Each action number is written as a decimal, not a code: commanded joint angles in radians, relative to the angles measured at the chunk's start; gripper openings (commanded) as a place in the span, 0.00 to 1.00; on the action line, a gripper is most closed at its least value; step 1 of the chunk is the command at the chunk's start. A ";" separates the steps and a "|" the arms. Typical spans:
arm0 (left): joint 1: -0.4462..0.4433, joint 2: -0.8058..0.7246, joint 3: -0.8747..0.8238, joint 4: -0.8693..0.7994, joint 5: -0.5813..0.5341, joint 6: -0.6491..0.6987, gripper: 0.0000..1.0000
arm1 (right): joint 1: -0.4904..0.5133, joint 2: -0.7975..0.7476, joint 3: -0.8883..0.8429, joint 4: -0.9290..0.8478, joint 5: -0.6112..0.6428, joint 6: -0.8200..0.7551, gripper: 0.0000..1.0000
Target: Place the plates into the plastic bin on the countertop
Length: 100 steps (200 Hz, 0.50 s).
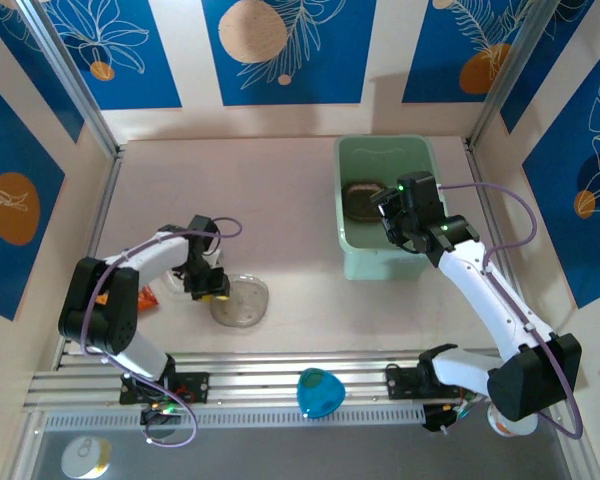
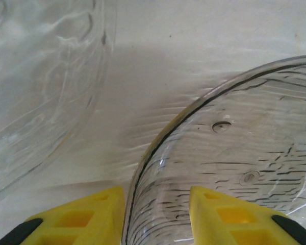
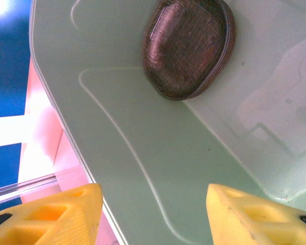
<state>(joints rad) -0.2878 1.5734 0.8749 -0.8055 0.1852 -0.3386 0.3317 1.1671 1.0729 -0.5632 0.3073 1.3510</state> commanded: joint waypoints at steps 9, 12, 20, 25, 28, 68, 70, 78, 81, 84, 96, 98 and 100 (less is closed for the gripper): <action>0.009 0.011 -0.022 0.012 0.033 0.001 0.36 | -0.006 0.000 -0.013 -0.005 0.016 -0.002 0.55; 0.009 0.012 -0.022 0.012 0.033 0.001 0.36 | -0.006 -0.001 -0.013 -0.009 0.020 -0.001 0.54; 0.009 0.015 -0.026 0.014 0.034 0.001 0.35 | -0.006 -0.004 -0.013 -0.023 0.033 0.010 0.53; 0.008 0.015 -0.028 0.015 0.035 -0.001 0.33 | -0.006 -0.007 -0.013 -0.030 0.044 0.014 0.52; 0.007 0.014 -0.029 0.016 0.036 -0.002 0.32 | -0.006 -0.009 -0.014 -0.034 0.049 0.016 0.52; 0.004 -0.008 -0.063 0.044 0.051 -0.021 0.24 | -0.010 -0.038 -0.025 -0.039 0.087 0.022 0.49; 0.004 -0.008 -0.065 0.045 0.051 -0.020 0.24 | -0.010 -0.038 -0.025 -0.040 0.088 0.022 0.49; 0.004 -0.006 -0.068 0.047 0.053 -0.019 0.22 | -0.012 -0.040 -0.027 -0.044 0.092 0.024 0.48; 0.003 -0.005 -0.069 0.047 0.054 -0.019 0.20 | -0.013 -0.042 -0.027 -0.046 0.094 0.025 0.48; 0.003 -0.004 -0.070 0.046 0.055 -0.019 0.19 | -0.011 -0.043 -0.027 -0.049 0.096 0.027 0.48; 0.000 -0.007 -0.073 0.048 0.058 -0.019 0.17 | -0.016 -0.049 -0.026 -0.058 0.109 0.032 0.47; -0.001 -0.008 -0.073 0.048 0.059 -0.019 0.17 | -0.016 -0.051 -0.027 -0.058 0.112 0.032 0.47; 0.001 -0.009 -0.073 0.048 0.059 -0.021 0.16 | -0.016 -0.053 -0.028 -0.058 0.115 0.033 0.46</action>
<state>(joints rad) -0.2882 1.5700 0.8284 -0.7662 0.2260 -0.3576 0.3225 1.1427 1.0615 -0.5880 0.3710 1.3636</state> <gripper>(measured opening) 0.181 0.472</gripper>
